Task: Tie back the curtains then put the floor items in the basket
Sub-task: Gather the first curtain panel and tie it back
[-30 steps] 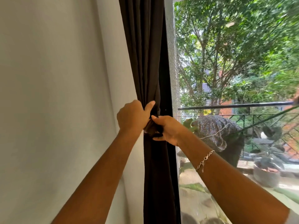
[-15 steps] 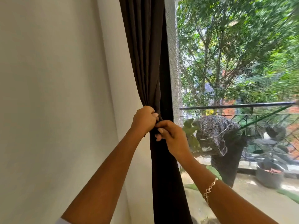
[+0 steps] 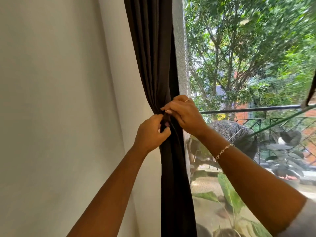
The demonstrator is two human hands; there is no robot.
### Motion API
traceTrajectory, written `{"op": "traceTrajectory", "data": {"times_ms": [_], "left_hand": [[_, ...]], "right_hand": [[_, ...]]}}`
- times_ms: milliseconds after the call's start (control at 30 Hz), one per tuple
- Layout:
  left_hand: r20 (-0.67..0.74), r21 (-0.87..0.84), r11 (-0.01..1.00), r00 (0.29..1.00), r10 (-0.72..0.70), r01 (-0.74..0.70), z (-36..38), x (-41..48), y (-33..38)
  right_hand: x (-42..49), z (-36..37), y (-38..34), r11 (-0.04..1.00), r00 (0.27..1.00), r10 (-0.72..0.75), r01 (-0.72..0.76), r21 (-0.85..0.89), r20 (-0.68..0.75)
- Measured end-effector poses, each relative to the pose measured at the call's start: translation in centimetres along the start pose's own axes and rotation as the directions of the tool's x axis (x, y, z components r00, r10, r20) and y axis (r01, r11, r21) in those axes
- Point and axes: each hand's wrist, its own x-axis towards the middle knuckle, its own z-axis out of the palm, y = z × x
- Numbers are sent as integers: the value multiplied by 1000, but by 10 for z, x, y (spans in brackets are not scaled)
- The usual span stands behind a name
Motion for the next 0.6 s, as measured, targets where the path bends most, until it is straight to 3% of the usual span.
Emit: {"op": "traceTrajectory", "data": {"times_ms": [133,233,333,467,533,600], "left_hand": [[-284,123,992,959,0,37,8,-7,-2],[-416,123,991,909,-5,61,7,-11,1],[-445,269,963,887,128,-4,3,-12,1],[-382,632,770,829,409,-88,1,-14,-11],[-364,695,713,811,458,-91,-1,-15,-13],[-365,670,737,823,436,-93,0,-16,-11]], "right_hand": [[19,7,-4,993,998,-57,59,-100,25],[29,13,-8,994,999,-34,38,-104,37],[36,17,-9,998,1000,19,-18,-62,14],[43,20,-8,997,997,72,-72,-40,-2],[46,23,-9,994,996,85,-85,-71,-4],[46,26,-10,991,996,87,-88,-98,-20]]}}
